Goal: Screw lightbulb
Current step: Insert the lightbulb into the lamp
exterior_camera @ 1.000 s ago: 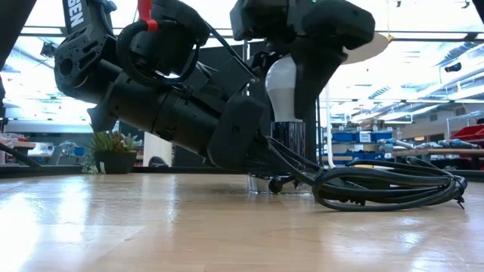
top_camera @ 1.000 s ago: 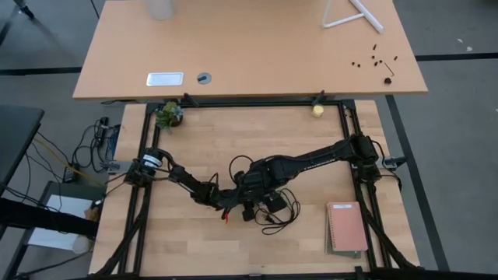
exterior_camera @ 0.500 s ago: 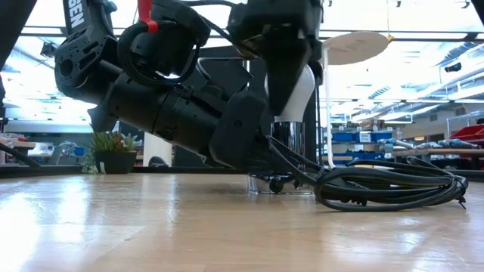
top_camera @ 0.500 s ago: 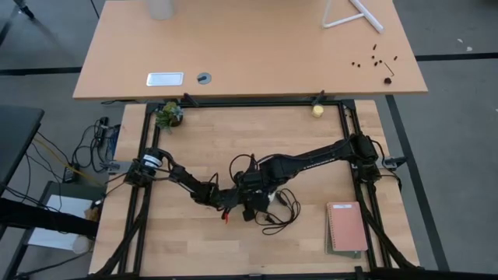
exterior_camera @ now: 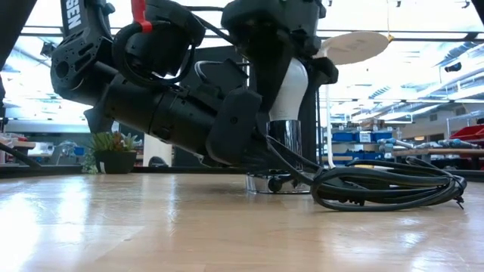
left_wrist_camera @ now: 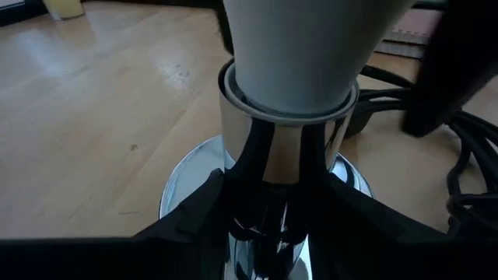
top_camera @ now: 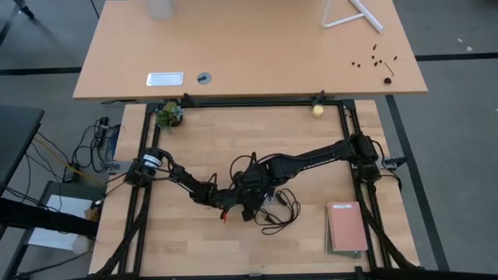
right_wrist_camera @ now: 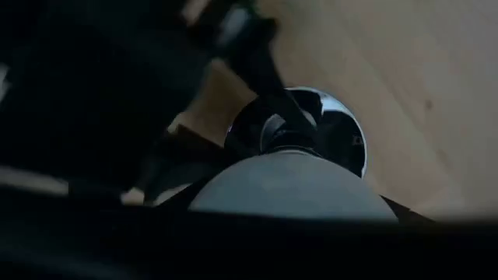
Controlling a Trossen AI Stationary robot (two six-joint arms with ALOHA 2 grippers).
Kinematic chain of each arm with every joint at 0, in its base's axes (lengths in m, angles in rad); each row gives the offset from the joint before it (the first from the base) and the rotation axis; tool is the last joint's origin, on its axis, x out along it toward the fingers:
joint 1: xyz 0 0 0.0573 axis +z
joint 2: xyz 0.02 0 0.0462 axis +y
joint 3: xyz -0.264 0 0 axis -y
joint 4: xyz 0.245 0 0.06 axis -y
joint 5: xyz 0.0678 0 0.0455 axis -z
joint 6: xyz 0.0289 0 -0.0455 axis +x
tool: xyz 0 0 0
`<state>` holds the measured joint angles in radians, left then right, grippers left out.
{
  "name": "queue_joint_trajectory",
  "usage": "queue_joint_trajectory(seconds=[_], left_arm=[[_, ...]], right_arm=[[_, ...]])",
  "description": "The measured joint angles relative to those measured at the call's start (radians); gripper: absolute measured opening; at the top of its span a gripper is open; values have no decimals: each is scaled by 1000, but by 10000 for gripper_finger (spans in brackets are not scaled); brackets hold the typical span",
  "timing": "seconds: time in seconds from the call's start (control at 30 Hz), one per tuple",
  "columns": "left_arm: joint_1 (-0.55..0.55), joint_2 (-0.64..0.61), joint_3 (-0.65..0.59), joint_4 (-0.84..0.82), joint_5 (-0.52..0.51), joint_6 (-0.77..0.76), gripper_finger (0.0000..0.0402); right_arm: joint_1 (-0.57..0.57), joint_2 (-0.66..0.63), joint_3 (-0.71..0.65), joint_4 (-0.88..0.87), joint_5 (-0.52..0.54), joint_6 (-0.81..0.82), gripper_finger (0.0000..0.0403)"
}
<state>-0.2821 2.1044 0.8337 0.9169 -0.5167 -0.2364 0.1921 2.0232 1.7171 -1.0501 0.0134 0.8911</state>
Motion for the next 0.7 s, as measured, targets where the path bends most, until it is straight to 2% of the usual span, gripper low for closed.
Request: queue_joint_trajectory(seconds=[0.1, 0.47, 0.7], left_arm=[[0, -1, 1, 6, 1, 1, 184], [2, -2, 2, 7, 7, 19, 184], [2, 0, 1, 0, 18, 54, 184]], right_arm=[[0, 0, 26, -13, -11, -208, 279], [2, -3, 48, -98, -24, -814, 393], [-5, -3, 48, -102, 6, -1081, 376]])
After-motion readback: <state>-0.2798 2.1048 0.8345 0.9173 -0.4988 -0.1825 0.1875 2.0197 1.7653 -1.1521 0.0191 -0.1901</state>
